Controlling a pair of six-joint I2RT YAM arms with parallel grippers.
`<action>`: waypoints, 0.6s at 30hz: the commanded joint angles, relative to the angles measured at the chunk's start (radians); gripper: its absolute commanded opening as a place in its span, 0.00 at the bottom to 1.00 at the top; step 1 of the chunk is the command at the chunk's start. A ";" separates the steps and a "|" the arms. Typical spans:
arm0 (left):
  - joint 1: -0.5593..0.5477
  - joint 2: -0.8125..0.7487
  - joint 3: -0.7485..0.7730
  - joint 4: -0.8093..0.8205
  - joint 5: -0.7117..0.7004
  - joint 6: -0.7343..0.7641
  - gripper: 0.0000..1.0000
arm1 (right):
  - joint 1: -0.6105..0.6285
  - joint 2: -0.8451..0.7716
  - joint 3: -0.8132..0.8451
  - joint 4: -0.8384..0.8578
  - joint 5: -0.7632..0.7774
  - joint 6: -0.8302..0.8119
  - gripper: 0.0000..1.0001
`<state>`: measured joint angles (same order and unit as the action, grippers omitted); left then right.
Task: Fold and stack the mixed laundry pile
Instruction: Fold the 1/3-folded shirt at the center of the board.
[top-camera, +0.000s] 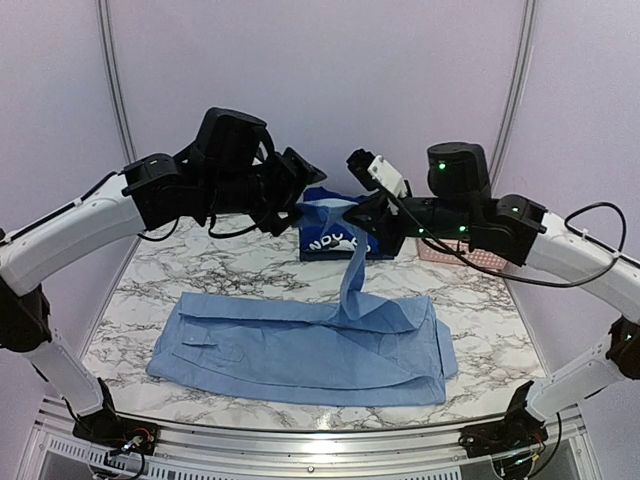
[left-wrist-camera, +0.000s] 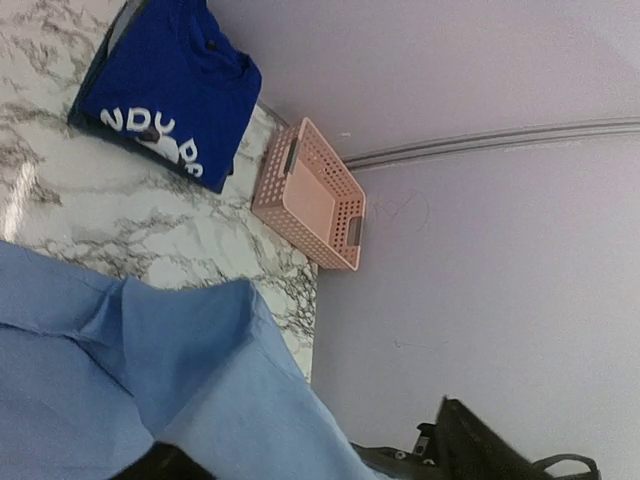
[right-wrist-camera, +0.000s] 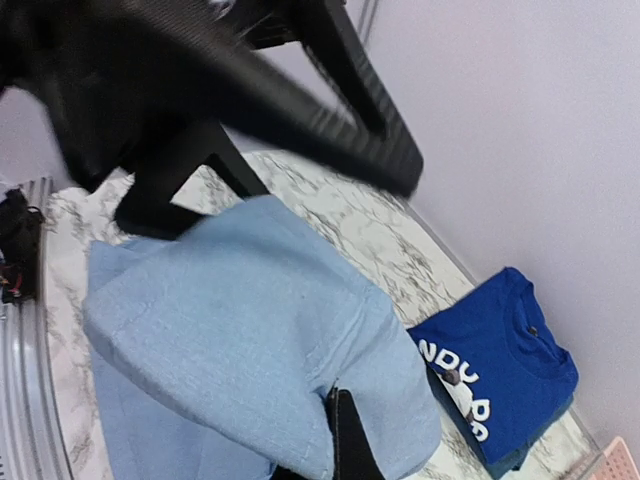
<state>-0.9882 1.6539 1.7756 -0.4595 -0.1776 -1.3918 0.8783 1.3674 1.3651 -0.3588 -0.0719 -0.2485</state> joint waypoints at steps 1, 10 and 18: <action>0.055 -0.186 -0.089 0.104 -0.101 0.425 0.99 | -0.096 -0.144 -0.063 0.134 -0.357 0.034 0.00; 0.054 -0.413 -0.263 0.088 0.118 1.322 0.99 | -0.177 -0.047 0.043 0.028 -0.715 0.111 0.00; -0.097 -0.344 -0.210 0.016 0.031 1.558 0.99 | -0.178 0.049 0.110 0.011 -0.718 0.230 0.00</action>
<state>-1.0233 1.2591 1.5402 -0.3813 -0.1101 -0.0338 0.7029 1.3853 1.3975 -0.3233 -0.7578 -0.1020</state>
